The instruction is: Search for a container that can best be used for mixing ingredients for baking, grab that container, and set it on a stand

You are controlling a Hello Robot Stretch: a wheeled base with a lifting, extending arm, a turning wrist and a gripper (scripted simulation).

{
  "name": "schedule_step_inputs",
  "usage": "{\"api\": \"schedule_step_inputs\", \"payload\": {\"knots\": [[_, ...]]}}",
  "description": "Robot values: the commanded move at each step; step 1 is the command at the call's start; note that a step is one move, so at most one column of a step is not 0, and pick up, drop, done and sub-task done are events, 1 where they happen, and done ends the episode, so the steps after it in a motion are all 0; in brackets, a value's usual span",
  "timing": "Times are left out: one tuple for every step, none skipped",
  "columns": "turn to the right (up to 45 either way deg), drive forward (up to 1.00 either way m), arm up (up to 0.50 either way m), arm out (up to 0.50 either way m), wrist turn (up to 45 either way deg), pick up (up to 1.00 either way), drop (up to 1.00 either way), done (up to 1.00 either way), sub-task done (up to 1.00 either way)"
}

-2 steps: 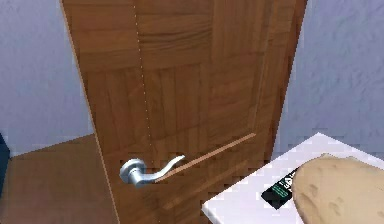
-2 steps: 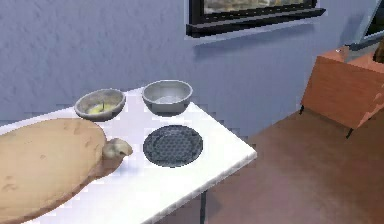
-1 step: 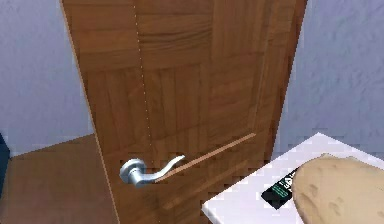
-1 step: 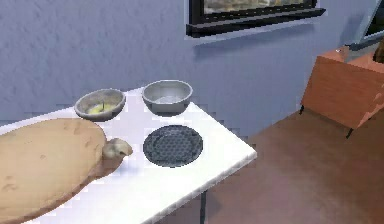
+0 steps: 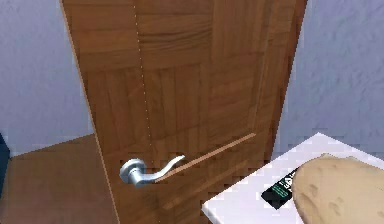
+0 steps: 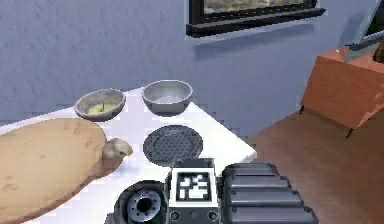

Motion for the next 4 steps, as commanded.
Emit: {"api": "schedule_step_inputs", "payload": {"knots": [[0.0,0.00,0.00,0.38,0.0,0.00,0.00,0.00,0.00],[0.0,0.00,0.00,0.00,45.0,0.00,0.00,0.00,0.00],[0.0,0.00,0.00,0.00,45.0,0.00,0.00,0.00,0.00],[0.0,0.00,0.00,0.00,45.0,0.00,0.00,0.00,0.00]]}}
